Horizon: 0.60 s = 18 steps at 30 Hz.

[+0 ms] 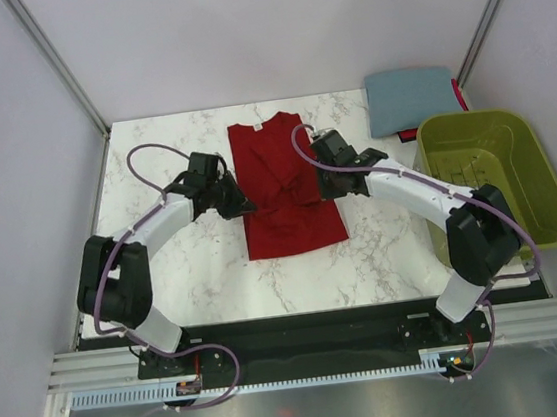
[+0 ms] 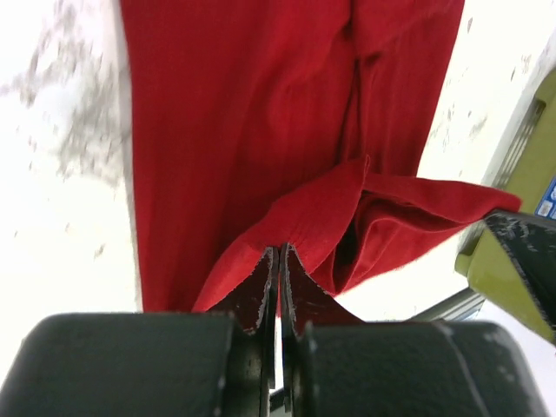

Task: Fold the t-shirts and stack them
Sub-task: Fold the tshirt

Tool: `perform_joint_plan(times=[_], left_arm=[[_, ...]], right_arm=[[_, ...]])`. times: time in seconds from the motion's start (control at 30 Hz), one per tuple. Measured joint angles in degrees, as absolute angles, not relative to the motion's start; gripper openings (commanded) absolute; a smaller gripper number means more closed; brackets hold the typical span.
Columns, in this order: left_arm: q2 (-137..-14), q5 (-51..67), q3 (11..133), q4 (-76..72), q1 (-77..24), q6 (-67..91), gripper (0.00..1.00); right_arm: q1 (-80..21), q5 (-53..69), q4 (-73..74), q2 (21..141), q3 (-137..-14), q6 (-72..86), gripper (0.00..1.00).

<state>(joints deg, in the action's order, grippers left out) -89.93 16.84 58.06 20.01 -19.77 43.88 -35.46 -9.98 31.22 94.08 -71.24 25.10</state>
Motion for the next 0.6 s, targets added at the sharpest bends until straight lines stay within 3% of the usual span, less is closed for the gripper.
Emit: perform_joint_plan(times=[0.6], left_arm=[[-105.51,16.53,73.93,21.02,-13.56,42.72,0.02]], right_arm=[[-24.51,1.78,31.92,112.4,-90.28,17.82,0.01]])
